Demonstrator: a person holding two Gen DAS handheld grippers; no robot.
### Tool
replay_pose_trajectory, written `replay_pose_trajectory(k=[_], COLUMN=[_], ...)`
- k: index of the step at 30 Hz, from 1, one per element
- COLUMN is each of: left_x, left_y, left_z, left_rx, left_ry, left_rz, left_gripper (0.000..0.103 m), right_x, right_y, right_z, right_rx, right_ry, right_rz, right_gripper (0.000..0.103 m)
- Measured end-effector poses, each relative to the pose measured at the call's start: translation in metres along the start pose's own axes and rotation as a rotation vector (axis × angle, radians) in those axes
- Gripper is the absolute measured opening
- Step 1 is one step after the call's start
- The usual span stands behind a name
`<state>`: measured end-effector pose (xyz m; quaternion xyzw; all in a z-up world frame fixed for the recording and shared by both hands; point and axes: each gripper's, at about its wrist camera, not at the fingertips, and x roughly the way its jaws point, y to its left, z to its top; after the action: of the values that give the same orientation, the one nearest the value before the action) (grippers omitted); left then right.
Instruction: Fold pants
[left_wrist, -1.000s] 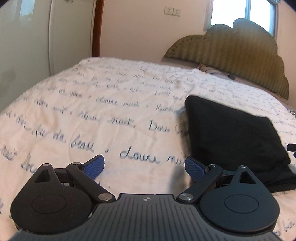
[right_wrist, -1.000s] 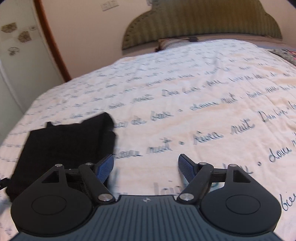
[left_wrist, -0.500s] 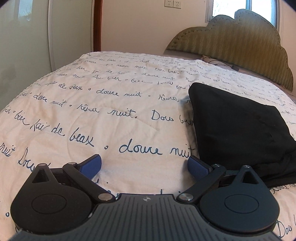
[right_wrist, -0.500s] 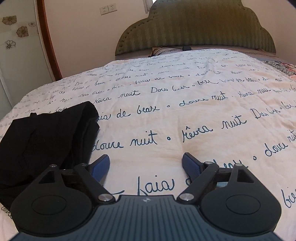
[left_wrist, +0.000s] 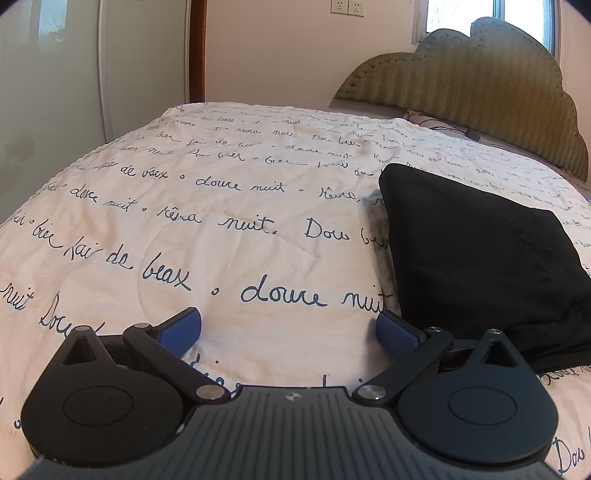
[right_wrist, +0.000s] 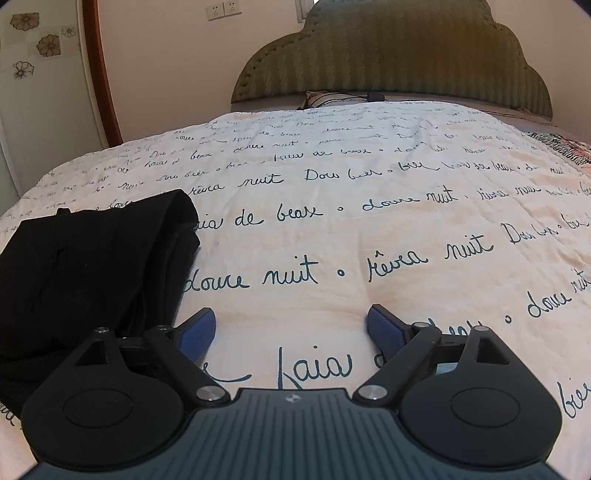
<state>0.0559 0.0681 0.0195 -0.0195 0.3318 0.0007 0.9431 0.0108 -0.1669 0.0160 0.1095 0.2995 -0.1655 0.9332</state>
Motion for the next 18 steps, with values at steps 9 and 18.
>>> replay_pose_trajectory(k=[9, 18], left_x=[0.0004, 0.0017], left_y=[0.0001, 0.0032], left_z=[0.0, -0.0008], left_rx=[0.0, -0.017], left_ry=[0.0, 0.003], left_rz=[-0.001, -0.011], left_gripper=[0.103, 0.103], right_x=[0.0001, -0.0018], right_y=[0.0005, -0.0054], right_z=[-0.0002, -0.001], right_rx=[0.0, 0.031], right_ry=[0.0, -0.015], right_rz=[0.002, 0.029], right_gripper=[0.091, 0.092])
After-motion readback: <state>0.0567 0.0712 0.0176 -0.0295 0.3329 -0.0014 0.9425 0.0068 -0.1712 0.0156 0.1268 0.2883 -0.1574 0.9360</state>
